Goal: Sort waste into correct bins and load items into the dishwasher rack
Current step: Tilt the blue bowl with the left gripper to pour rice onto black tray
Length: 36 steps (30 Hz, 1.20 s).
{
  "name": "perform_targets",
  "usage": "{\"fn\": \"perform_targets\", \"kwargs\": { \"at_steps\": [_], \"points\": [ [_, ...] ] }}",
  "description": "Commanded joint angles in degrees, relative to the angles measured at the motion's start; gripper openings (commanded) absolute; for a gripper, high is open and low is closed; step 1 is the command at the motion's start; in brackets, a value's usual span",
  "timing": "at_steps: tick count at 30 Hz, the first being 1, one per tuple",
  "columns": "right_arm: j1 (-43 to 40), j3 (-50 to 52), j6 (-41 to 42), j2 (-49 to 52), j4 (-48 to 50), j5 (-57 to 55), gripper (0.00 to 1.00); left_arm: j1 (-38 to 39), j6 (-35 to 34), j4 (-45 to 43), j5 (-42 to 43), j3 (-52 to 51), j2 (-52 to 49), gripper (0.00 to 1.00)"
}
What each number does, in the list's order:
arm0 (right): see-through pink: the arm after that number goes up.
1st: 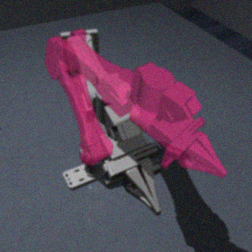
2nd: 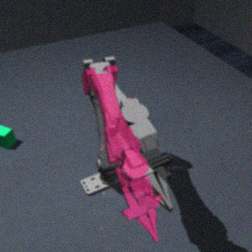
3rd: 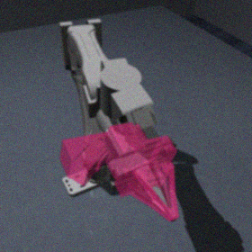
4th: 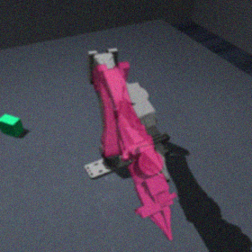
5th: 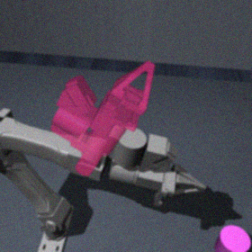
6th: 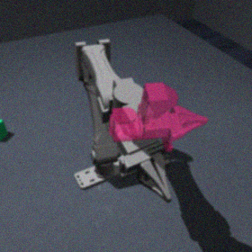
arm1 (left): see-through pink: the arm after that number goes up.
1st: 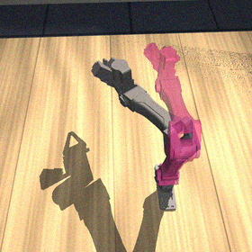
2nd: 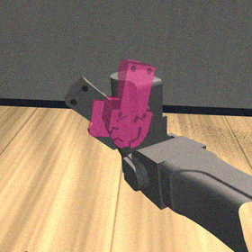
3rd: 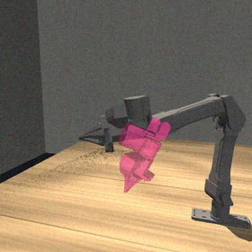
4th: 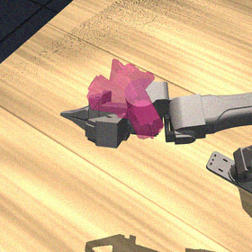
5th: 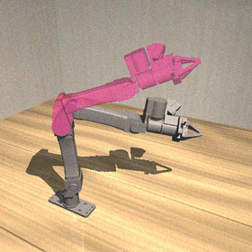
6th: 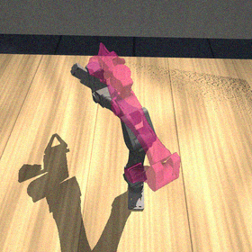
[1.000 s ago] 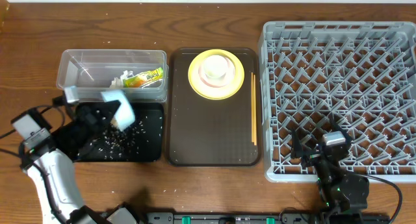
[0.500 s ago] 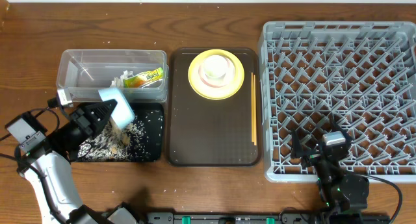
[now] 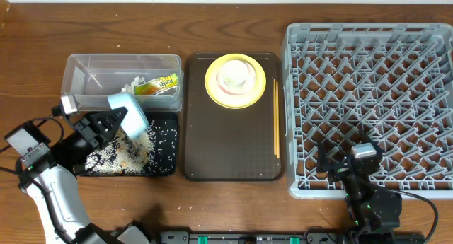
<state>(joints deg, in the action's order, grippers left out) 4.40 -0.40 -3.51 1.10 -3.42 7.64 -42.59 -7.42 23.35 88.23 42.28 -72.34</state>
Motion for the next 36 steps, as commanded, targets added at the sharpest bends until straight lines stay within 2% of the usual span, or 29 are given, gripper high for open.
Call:
{"fn": "perform_targets", "kwargs": {
  "at_steps": [1, 19, 22, 25, 27, 29, 32, 34, 36],
  "points": [
    [-0.3, 0.1, 0.2, 0.0, -0.2, -0.3, 0.99, 0.1, -2.3, 0.9, 1.8, -0.2, -0.3, 0.06],
    [-0.3, 0.1, 0.2, 0.0, -0.2, -0.3, 0.99, 0.5, -5.7, 0.7, 1.3, -0.2, -0.3, 0.06],
    [-0.3, 0.1, 0.2, 0.0, -0.2, -0.3, 0.99, 0.5, -9.9, 0.7, 1.3, -0.2, -0.3, 0.06],
    [-0.3, 0.1, 0.2, 0.0, -0.2, -0.3, 0.99, 0.5, -11.1, 0.4, -0.9, -0.2, -0.3, 0.06],
    [-0.3, 0.1, 0.2, 0.0, -0.2, -0.3, 0.99, 0.5, -15.2, 1.7, 0.5, -0.2, -0.3, 0.06],
    [-0.3, 0.1, 0.2, 0.0, -0.2, -0.3, 0.99, 0.5, -15.6, 1.1, 1.3, -0.2, -0.2, 0.06],
    [-0.3, 0.1, 0.2, 0.0, -0.2, -0.3, 0.99, 0.5, -16.7, -0.1, -5.2, -0.2, -0.3, 0.06],
    [-0.3, 0.1, 0.2, 0.0, -0.2, -0.3, 0.98, 0.6, -19.7, 0.1, -4.7, -0.2, -0.3, 0.06],
    [-0.3, 0.1, 0.2, 0.0, -0.2, -0.3, 0.99, 0.7, -19.2, -0.5, -5.1, -0.2, -0.2, 0.06]
  ]
}}
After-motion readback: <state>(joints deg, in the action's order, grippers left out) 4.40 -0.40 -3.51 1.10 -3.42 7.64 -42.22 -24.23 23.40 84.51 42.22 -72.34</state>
